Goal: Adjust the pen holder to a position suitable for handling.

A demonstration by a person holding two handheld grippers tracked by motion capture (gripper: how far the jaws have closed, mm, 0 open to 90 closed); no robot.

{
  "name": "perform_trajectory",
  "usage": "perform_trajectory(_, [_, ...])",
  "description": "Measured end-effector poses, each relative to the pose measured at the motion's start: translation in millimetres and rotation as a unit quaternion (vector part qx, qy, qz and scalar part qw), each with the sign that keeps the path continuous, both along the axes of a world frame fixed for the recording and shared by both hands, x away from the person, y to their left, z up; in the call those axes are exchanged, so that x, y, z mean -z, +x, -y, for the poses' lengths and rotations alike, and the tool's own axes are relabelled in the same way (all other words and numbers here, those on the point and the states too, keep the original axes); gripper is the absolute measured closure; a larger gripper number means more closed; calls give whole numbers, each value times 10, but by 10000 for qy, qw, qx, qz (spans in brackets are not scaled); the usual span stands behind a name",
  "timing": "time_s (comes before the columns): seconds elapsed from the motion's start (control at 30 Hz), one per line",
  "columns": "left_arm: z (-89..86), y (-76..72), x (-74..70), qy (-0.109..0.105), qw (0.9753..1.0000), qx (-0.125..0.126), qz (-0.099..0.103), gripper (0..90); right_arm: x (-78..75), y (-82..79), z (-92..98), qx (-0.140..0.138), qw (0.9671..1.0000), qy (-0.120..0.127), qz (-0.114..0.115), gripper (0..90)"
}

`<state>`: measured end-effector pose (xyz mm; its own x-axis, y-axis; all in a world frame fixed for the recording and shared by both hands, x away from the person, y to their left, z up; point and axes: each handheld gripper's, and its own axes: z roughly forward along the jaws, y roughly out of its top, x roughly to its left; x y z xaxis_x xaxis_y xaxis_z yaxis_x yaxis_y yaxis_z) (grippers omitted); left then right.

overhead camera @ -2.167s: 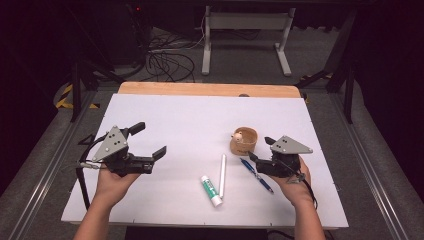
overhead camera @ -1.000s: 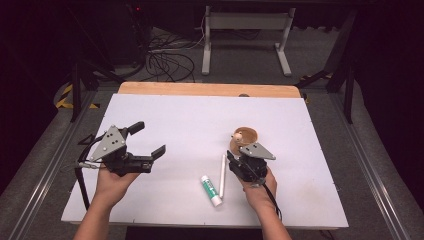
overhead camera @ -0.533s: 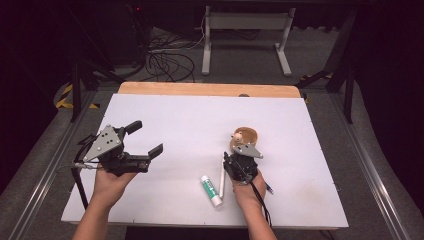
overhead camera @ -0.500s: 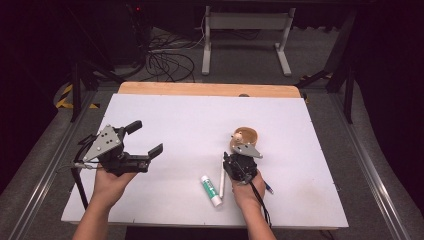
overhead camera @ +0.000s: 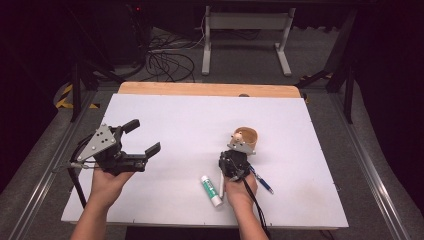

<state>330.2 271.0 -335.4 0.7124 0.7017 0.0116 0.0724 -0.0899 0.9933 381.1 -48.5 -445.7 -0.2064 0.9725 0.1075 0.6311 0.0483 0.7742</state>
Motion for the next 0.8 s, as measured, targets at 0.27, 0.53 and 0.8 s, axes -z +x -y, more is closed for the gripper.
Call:
perform_trajectory(0.27, [-35,-7,-21,-74,10000,-5,25,43,57,50,-48,50,9997,-154,-170,722])
perform_trajectory(0.53, [-21,-4,-17,-97,9999,-8,27,43,82,57,-68,-31,9994,-237,-258,722])
perform_trajectory(0.8, [-19,-4,-15,-90,10000,-13,29,44,108,77,-76,-43,9990,-291,-349,726])
